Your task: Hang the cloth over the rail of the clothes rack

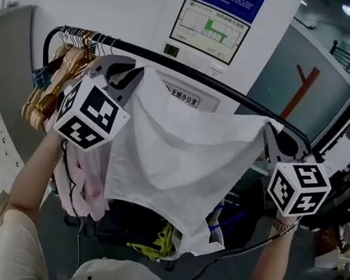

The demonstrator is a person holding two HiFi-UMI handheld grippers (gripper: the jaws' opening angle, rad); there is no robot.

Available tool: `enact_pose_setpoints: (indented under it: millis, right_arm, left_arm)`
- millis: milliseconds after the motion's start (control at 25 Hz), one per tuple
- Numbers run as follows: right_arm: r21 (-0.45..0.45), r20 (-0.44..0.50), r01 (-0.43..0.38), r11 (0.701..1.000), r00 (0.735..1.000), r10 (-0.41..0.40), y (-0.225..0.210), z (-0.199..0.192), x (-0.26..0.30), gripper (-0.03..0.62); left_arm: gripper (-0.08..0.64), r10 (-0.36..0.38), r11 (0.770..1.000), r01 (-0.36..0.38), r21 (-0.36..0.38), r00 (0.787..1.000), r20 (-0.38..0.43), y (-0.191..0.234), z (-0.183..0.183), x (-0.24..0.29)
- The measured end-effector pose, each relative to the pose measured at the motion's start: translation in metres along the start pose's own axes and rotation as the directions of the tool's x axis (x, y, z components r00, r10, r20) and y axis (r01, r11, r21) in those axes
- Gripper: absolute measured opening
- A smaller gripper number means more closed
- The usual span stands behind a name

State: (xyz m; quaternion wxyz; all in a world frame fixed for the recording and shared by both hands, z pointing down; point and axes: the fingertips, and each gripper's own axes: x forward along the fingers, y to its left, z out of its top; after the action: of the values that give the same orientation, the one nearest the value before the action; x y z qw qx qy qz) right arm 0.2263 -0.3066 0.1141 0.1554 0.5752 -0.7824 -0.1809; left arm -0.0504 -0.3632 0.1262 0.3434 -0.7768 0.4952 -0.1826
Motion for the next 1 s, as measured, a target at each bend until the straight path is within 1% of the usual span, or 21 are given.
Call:
enact_pose_setpoints:
  millis: [200, 280, 400, 480, 640, 760, 880, 920, 1000]
  right_arm:
    - [-0.072, 0.0, 0.056, 0.996, 0.998, -0.057, -0.037, 0.035, 0.018, 0.018]
    - [-0.099, 0.001, 0.085, 0.991, 0.996, -0.085, -0.056, 0.049, 0.02, 0.018]
    - [-0.154, -0.003, 0.152, 0.976, 0.988, -0.155, -0.09, 0.067, 0.021, 0.018]
    - [-0.173, -0.011, 0.186, 0.967, 0.982, -0.191, -0.109, 0.077, 0.024, 0.018]
    - [-0.15, -0.005, 0.226, 0.963, 0.973, -0.229, -0.139, 0.092, 0.033, 0.018]
    - [-0.161, -0.012, 0.266, 0.95, 0.963, -0.271, -0.163, 0.098, 0.039, 0.018]
    - [-0.15, -0.026, 0.275, 0.95, 0.959, -0.282, -0.182, 0.098, 0.046, 0.018]
    - [-0.141, -0.033, 0.272, 0.952, 0.96, -0.279, -0.187, 0.096, 0.05, 0.018]
    - [-0.131, -0.048, 0.264, 0.956, 0.961, -0.272, -0.194, 0.09, 0.061, 0.018]
  left_arm:
    - [0.017, 0.026, 0.995, -0.023, 0.095, 0.999, -0.035, 0.04, 0.015, 0.027]
    - [0.017, 0.058, 0.989, -0.052, 0.139, 0.997, -0.045, 0.055, 0.023, 0.033]
    - [0.017, 0.114, 0.973, -0.1, 0.21, 0.992, -0.059, 0.08, 0.034, 0.043]
    - [0.017, 0.142, 0.967, -0.126, 0.22, 0.988, -0.062, 0.097, 0.04, 0.05]
    - [0.017, 0.206, 0.954, -0.18, 0.242, 0.975, -0.087, 0.128, 0.043, 0.068]
    - [0.017, 0.218, 0.959, -0.194, 0.207, 0.971, -0.102, 0.15, 0.047, 0.086]
    - [0.017, 0.24, 0.96, -0.215, 0.181, 0.963, -0.126, 0.17, 0.047, 0.101]
    - [0.017, 0.249, 0.956, -0.221, 0.192, 0.959, -0.136, 0.173, 0.047, 0.107]
    - [0.017, 0.271, 0.941, -0.227, 0.251, 0.949, -0.158, 0.174, 0.045, 0.12]
